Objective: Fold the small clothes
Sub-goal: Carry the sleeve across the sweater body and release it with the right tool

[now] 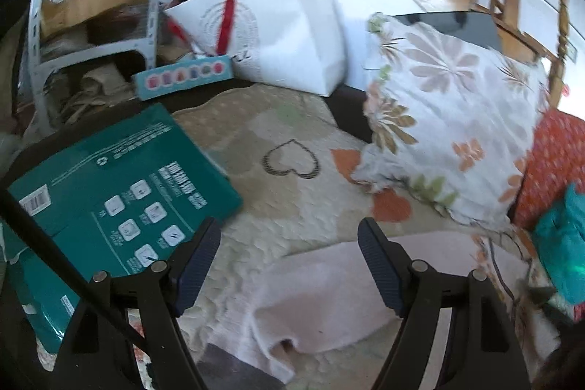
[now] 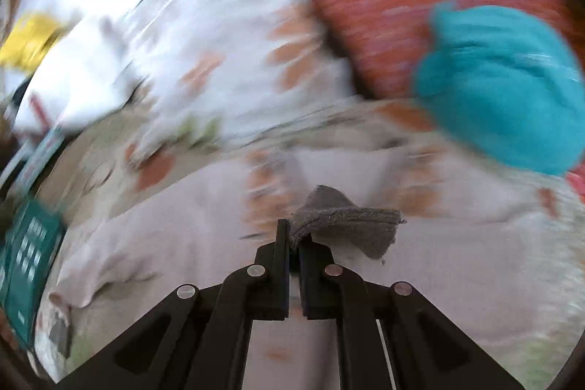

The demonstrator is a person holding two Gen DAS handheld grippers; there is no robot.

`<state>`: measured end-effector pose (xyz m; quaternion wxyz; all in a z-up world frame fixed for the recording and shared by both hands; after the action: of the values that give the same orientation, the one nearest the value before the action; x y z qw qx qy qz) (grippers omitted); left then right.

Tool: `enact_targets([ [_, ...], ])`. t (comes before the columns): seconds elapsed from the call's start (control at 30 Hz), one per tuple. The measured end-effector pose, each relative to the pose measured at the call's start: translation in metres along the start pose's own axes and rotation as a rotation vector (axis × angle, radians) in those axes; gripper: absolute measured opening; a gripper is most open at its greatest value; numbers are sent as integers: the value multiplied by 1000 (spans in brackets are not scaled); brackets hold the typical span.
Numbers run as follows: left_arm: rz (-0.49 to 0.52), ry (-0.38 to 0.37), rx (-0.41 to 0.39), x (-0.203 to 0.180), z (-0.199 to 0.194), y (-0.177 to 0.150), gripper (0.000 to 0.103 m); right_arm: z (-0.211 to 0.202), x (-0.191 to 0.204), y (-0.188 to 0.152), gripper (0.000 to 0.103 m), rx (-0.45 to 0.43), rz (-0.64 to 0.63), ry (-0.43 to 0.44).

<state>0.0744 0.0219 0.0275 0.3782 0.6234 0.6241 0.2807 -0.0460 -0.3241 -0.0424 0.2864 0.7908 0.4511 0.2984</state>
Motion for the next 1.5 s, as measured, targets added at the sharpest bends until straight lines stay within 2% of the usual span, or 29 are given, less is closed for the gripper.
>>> enact_targets([
  [0.17,-42,13,50,18,12,2,76,59,54,-22,5,98,-89,21],
  [0.3,-64,22,64,26,15,5,76,73,78,-35,5,110,-203,-2],
  [0.43,-79,18,67,28,15,6,76,79,113,-37,14,80,-446,-89],
  [0.57,-81,50,43,34,12,10,76,70,165,-50,25,77,-682,-9],
  [0.67,-104,59,43,42,11,11,76,48,168,-55,37,61,-682,44],
  [0.73,-114,48,58,45,12,9,76,26,138,-47,46,45,-580,43],
  [0.83,-109,38,63,44,10,8,76,-2,56,-37,48,31,-357,-4],
  [0.97,-106,25,56,42,6,8,77,-33,-66,-33,48,-13,-118,-219],
  [1.07,-98,31,63,42,6,6,77,-40,-146,-46,48,38,81,-289],
  [1.13,-95,43,64,44,7,5,77,-37,-184,-58,48,98,157,-365],
  [1.2,-100,66,54,51,6,8,77,-43,-203,-65,46,108,204,-429],
  [1.27,-124,113,28,66,3,13,77,-51,-185,-62,46,75,169,-399],
  [1.37,-173,199,-6,94,-1,20,77,-46,-109,-52,46,61,-11,-256],
  [1.5,-271,306,-53,141,-15,30,77,-27,50,-59,47,79,-324,63],
])
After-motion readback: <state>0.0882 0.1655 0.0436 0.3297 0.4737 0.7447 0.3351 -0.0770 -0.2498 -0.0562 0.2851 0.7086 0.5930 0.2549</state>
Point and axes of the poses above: each gripper's, at about its wrist camera, not at the fingertips, and z roughly the way its jaws point, x to its left, y to its top, the point moved 5 cm from there along z, roughly the way its jaws point, and after that the axes turned 4 degrees about y, right-handed, at the moved point
